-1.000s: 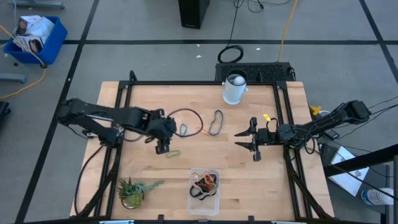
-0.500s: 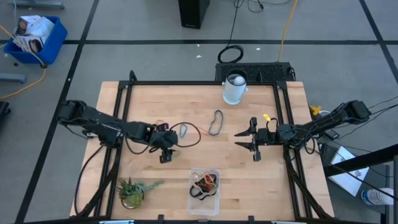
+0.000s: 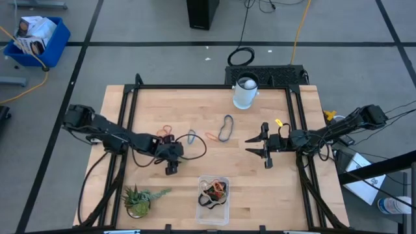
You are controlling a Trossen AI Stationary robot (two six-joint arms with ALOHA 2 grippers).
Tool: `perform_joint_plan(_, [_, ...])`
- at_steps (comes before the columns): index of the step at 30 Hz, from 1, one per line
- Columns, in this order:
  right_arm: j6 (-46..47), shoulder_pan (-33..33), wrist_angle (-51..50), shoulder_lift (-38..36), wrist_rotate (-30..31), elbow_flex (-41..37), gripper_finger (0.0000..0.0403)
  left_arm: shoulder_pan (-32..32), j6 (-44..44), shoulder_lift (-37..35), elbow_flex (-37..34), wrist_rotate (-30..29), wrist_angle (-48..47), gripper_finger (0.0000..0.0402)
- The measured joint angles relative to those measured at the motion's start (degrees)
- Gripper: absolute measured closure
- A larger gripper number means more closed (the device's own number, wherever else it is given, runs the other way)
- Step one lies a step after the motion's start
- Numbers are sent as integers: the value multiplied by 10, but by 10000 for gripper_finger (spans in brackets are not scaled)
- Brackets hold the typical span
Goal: Pick and place rubber bands into bin
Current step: Put the green rubber band into the transparent bin
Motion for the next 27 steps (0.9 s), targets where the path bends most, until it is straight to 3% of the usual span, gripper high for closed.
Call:
perform_joint_plan(9, [3,0,-14,0,0,0,264,-1,-28,61,3,6,10,147])
perform_joint_plan(18, [2,0,-17,0,0,0,264,-1,-40,64,3,7,9,152])
perform_joint_plan(27, [-11,0,-17,0,0,0,264,-1,-42,65,2,13,10,248])
